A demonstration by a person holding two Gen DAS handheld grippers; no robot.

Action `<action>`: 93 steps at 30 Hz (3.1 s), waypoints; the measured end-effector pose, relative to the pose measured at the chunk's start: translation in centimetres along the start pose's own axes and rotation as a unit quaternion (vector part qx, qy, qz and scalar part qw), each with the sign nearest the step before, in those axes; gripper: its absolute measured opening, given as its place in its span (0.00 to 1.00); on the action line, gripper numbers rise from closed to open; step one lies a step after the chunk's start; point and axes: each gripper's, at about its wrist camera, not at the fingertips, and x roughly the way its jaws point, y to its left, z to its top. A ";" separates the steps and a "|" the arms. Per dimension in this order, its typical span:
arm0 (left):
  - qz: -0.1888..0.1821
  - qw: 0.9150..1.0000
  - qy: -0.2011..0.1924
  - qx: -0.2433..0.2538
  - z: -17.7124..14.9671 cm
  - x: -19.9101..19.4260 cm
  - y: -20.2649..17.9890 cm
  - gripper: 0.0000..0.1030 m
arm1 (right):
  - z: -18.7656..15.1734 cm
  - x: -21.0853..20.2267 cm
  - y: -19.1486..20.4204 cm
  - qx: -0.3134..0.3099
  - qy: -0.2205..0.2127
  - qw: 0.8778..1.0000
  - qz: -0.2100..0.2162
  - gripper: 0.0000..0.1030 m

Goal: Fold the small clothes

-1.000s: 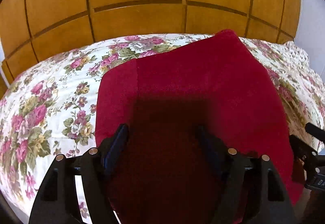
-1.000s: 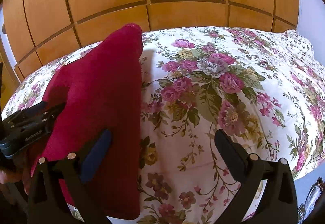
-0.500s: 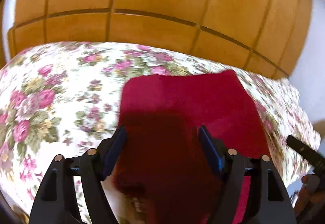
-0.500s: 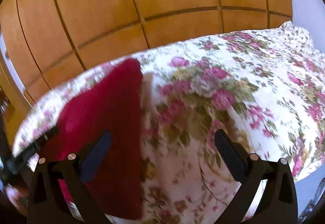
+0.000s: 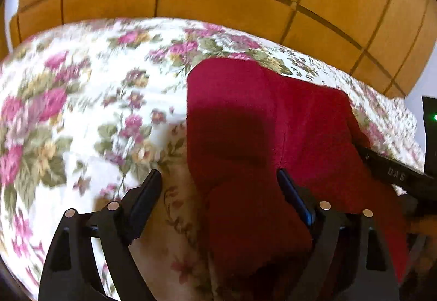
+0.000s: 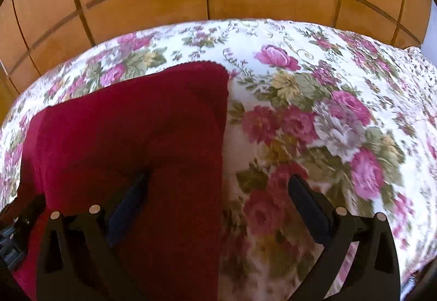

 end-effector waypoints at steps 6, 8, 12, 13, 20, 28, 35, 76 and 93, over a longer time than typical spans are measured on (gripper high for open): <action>-0.025 0.999 -0.003 -0.033 -0.1 -0.2 0.8 0.84 | -0.8 -1.9 -1.0 0.020 -0.027 0.999 0.022 0.98; -0.050 0.997 0.003 -0.065 0.0 -1.3 1.8 0.84 | -1.2 -3.5 -1.9 0.052 -0.029 0.997 0.046 0.98; -0.094 0.989 -0.032 -0.110 0.0 -4.5 3.2 0.84 | -2.9 -7.2 -2.5 0.084 -0.046 0.992 0.081 0.98; -0.100 0.989 -0.031 -0.106 0.0 -4.8 3.1 0.84 | -3.2 -7.4 -2.3 0.079 -0.044 0.993 0.081 0.98; -0.039 0.999 0.020 -0.030 -2.5 -2.7 1.1 0.84 | -6.8 -5.8 -1.1 0.073 -0.038 0.993 0.082 0.98; -0.131 0.984 0.028 -0.117 -3.1 -5.0 3.9 0.84 | -8.1 -7.9 -2.7 0.117 -0.019 0.983 0.144 0.98; -0.233 0.959 0.054 -0.148 -2.7 -4.7 3.4 0.88 | -8.3 -8.6 -3.7 0.126 -0.007 0.963 0.240 0.66; -0.254 0.960 0.031 0.110 0.5 -4.1 -17.9 0.38 | -6.0 -15.0 -11.2 0.107 -0.150 0.957 0.223 0.47; -0.318 0.923 0.052 0.208 5.3 9.6 -40.0 0.38 | -2.2 -11.8 -31.2 0.199 -0.227 0.949 0.092 0.47</action>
